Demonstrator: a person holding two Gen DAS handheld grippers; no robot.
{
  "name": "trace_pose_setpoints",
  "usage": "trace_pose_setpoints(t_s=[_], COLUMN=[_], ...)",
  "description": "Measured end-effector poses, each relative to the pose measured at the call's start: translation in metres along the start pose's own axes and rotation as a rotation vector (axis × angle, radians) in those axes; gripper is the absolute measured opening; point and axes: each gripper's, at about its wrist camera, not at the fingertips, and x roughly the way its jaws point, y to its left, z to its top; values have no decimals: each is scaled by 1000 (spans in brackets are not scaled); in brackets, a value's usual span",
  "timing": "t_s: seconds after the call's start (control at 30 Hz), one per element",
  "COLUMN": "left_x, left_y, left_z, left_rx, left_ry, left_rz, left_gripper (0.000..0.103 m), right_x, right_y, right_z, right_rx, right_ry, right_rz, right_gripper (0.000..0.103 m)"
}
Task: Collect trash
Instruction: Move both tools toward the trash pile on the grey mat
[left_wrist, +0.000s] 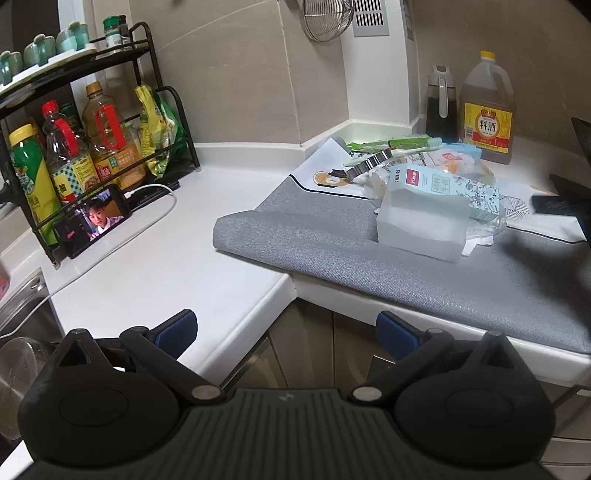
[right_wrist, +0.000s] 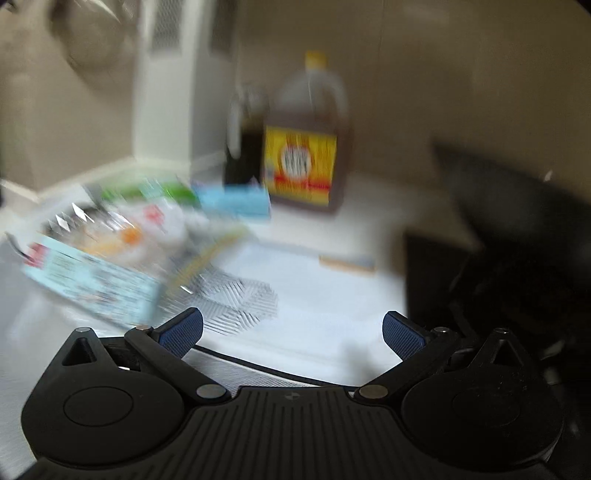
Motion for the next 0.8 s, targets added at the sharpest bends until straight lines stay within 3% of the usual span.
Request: trace_pose_setpoints(t_s=[0.13, 0.33, 0.5, 0.8], left_x=[-8, -28, -44, -43], left_y=[-7, -11, -11, -16], left_z=[-13, -27, -29, -20], left_rx=[11, 11, -6, -13], left_ry=[10, 27, 28, 35], left_rz=[21, 38, 13, -45], left_gripper=[103, 103, 103, 103], right_x=[-83, -148, -171, -172], right_y=[5, 21, 25, 18], right_z=[-8, -28, -38, -45], right_rx=[-2, -25, -18, 20], right_ry=[-132, -109, -98, -45], right_rz=[109, 278, 288, 264], right_gripper=[103, 103, 103, 103])
